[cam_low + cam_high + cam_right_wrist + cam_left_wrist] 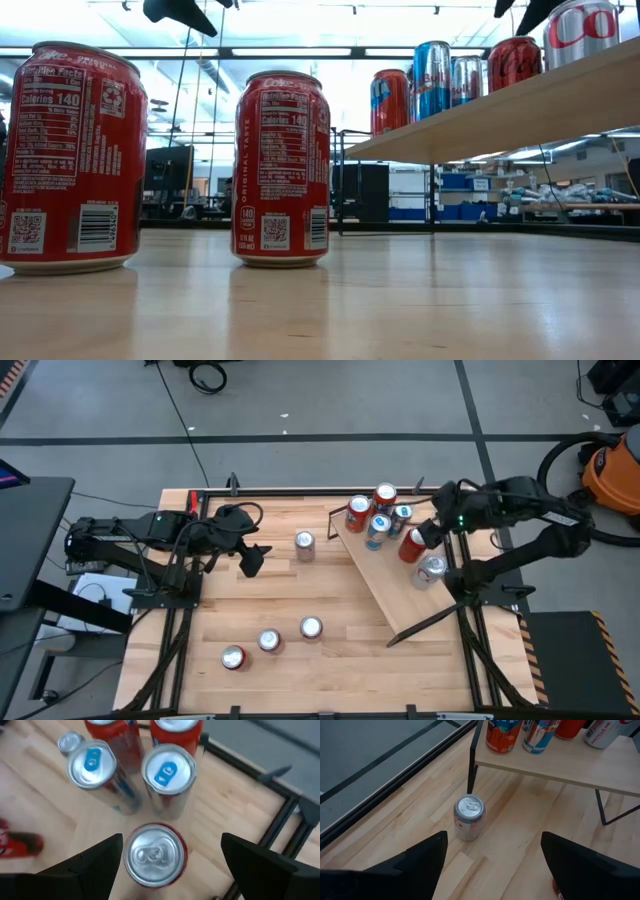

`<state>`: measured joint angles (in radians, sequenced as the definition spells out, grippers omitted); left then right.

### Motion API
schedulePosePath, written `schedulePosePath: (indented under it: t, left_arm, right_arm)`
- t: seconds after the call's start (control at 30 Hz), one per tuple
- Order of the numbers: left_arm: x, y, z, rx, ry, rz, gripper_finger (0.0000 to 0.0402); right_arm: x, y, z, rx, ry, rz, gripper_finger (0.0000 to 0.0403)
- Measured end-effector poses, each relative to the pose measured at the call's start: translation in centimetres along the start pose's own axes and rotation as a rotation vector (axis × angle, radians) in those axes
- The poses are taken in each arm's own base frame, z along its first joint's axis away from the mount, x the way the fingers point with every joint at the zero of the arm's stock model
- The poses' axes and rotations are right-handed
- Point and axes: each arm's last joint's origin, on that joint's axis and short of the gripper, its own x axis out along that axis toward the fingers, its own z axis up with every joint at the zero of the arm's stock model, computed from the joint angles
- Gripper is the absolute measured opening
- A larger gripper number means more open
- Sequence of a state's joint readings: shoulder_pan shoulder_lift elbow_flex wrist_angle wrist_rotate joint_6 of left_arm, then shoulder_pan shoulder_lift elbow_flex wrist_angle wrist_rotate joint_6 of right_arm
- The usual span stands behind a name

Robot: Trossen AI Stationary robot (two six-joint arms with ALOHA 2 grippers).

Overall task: Place canned beverage on shelf
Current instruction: Put the white soda can aligned with the other white soda can on the shelf

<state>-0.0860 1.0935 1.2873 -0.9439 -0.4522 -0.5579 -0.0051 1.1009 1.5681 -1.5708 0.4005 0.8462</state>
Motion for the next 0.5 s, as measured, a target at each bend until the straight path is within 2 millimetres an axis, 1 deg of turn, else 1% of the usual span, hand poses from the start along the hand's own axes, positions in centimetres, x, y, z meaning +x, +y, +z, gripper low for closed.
schedulePosePath:
  t: [0.2,0.3,0.4,0.5]
  left_arm:
    - [0.0,0.0,0.0,0.000,0.000,0.000,0.0331]
    - [0.0,0.0,0.0,0.001,0.000,0.000,0.0331]
    - [0.0,0.0,0.0,0.000,0.000,0.000,0.0331]
    - [0.0,0.0,0.0,-0.009,0.001,0.000,0.0331]
  right_arm:
    - [0.9,-1.2,0.9,0.056,0.135,0.055,0.0348]
    - [1.0,-1.6,1.1,0.039,0.110,0.023,0.0348]
    - [0.6,-1.9,1.3,0.037,0.052,-0.014,0.0348]
    - [0.1,-1.5,1.8,0.029,-0.012,0.030,0.0348]
